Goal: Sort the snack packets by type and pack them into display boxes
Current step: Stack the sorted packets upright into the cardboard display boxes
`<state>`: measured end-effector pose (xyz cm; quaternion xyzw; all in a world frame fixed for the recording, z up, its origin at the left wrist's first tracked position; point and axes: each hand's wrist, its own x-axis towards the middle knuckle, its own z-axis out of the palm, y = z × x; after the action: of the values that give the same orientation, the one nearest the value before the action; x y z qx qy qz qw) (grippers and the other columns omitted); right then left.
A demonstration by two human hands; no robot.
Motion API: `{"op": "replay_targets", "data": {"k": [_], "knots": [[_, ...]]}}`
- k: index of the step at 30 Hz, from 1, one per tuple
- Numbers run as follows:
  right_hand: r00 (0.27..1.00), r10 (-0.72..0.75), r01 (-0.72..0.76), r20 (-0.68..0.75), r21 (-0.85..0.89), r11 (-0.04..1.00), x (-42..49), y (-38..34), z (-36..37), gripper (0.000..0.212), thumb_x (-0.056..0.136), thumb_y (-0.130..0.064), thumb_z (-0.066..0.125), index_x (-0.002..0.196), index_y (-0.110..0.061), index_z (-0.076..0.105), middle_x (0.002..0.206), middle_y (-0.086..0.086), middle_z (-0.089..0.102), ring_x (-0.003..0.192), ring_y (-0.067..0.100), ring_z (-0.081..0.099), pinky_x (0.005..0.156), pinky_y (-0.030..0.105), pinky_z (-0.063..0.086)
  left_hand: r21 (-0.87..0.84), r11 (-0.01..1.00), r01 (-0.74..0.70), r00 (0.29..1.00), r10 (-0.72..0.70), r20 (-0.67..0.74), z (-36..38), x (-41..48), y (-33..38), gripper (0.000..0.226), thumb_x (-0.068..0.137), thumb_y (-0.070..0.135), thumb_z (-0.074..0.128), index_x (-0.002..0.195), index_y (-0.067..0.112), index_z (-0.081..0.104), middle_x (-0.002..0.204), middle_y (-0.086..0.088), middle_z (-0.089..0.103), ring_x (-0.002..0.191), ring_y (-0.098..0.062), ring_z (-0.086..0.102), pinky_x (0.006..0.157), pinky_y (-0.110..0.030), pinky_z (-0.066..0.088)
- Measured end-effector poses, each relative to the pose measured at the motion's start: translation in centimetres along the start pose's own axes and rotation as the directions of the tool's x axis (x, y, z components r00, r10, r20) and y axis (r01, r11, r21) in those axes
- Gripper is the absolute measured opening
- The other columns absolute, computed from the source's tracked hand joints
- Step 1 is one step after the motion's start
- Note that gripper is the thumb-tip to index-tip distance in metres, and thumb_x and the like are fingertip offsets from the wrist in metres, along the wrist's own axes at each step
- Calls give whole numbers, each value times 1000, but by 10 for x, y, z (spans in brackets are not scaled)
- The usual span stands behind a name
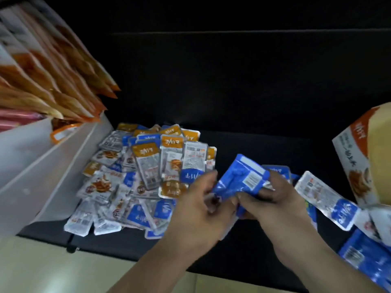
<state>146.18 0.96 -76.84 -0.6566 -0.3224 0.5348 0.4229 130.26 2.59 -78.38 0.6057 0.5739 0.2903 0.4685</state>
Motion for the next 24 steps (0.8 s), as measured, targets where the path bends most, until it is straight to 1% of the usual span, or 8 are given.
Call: {"op": "replay_targets", "data": {"k": [3, 7, 10, 12, 17, 20, 22, 24], "knots": [[999, 39, -38, -7, 70, 997, -8, 4, -15, 29, 94, 4, 66, 113, -18, 71, 95, 7, 80, 88, 27, 78, 82, 48, 64, -231, 958, 171, 985, -165, 47, 23, -7, 10, 22, 96, 11, 72, 109, 28, 70, 97, 8, 78, 78, -14, 75, 65, -34, 63], [987, 162, -163, 10, 49, 985, -19, 18, -39, 28, 95, -1, 68, 110, -23, 73, 90, 7, 80, 84, 23, 79, 72, 42, 65, -248, 949, 193, 981, -188, 46, 42, -19, 15, 14, 94, 12, 73, 101, 24, 73, 86, 7, 78, 76, -9, 75, 59, -22, 57], [990, 135, -138, -39, -106, 985, -21, 28, -62, 35, 94, -7, 69, 114, -36, 68, 86, 1, 80, 80, 17, 78, 77, 44, 65, -113, 991, 77, 981, -54, 189, 65, -26, 15, 28, 98, 15, 66, 112, 39, 72, 98, 15, 75, 90, -2, 71, 75, -17, 53], [991, 87, -102, -103, -150, 983, -21, 28, -84, 45, 92, -9, 72, 116, -45, 61, 82, -4, 78, 74, 8, 75, 66, 20, 59, 74, 996, -52, 980, 37, 195, 78, -24, 4, 28, 96, 23, 70, 113, 46, 69, 105, 24, 65, 94, 0, 66, 79, -17, 51], [976, -119, 47, -180, -364, 930, -33, 26, -148, 32, 88, -1, 75, 90, -33, 75, 67, -2, 67, 52, 6, 58, 51, 12, 46, 417, 825, -382, 924, 328, 197, 105, -7, -1, 49, 87, 28, 77, 133, 33, 63, 142, 19, 46, 124, -10, 52, 100, -31, 51], [946, -170, 5, -275, -514, 858, -40, 31, -185, 32, 86, -4, 75, 84, -36, 74, 63, -12, 66, 52, 2, 62, 49, 14, 49, 522, 709, -475, 875, 316, 367, 125, 15, 9, 81, 88, 53, 71, 158, 39, 31, 171, 13, 14, 158, -19, 11, 123, -38, 23], [919, -244, -33, -310, -676, 737, -42, 38, -205, 34, 82, -10, 79, 84, -43, 71, 67, -17, 66, 61, 4, 64, 55, 21, 48, 586, 660, -470, 852, 167, 496, 135, 28, 15, 94, 89, 71, 57, 162, 47, 2, 169, 17, -19, 156, -13, -24, 127, -37, -5], [902, -302, -71, -308, -797, 600, -43, 50, -220, 30, 78, -12, 82, 89, -39, 74, 77, -13, 65, 70, 15, 65, 58, 28, 46, 615, 607, -503, 829, 135, 543, 141, 36, 7, 93, 89, 79, 46, 161, 49, -5, 168, 18, -23, 154, -12, -31, 129, -43, -7]]}}
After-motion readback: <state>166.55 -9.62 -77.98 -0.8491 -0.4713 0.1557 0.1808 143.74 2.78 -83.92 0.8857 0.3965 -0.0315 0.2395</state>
